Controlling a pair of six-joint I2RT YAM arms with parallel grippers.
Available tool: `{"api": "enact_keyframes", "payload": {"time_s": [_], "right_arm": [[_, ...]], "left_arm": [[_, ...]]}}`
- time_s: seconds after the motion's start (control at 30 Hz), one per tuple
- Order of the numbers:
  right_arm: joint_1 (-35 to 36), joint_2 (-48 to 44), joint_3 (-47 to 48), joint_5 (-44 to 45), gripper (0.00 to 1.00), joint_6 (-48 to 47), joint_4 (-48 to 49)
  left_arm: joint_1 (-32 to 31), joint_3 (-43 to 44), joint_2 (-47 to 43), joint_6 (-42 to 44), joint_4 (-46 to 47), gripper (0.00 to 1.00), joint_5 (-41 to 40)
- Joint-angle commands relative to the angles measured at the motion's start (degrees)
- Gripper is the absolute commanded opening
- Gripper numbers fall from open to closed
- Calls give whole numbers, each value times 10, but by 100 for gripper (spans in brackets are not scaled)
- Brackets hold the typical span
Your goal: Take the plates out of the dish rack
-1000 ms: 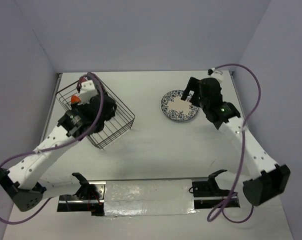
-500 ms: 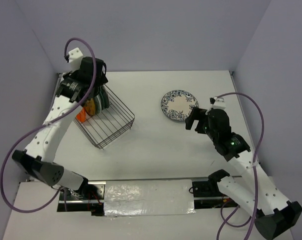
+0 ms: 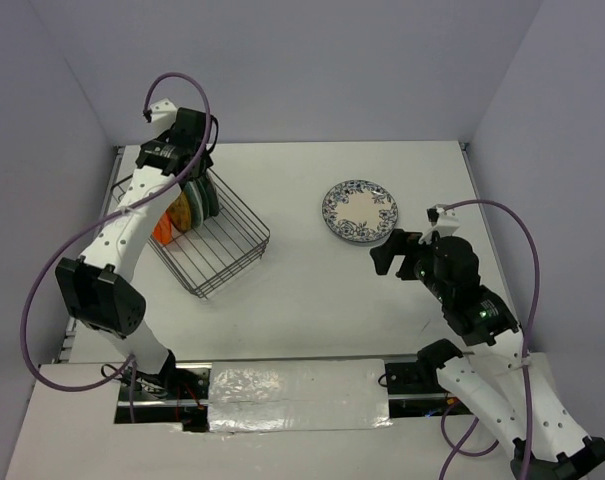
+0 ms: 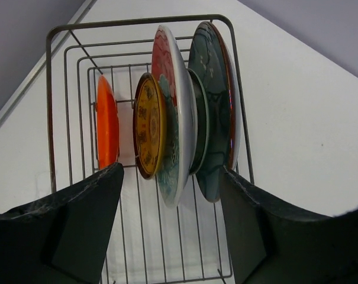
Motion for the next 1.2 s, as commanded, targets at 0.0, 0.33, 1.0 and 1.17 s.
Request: {"api": "enact_keyframes", "payload": {"time_s": [0.0,0.33,1.0,1.17], "right_arm": [[3,-3,-8,-31,100,-9,0],[3,0,-21,-43,100,-4,12],[3,0,-19,-40,100,7,21],[2,-9,-21,-26,100,10,16]], "left_arm": [[17,2,27,19,38,77,12],[50,-43,48,31,94,65,44],[53,-109,20,13,132,37,61],[55,-114,17,18,134,20,68]]}}
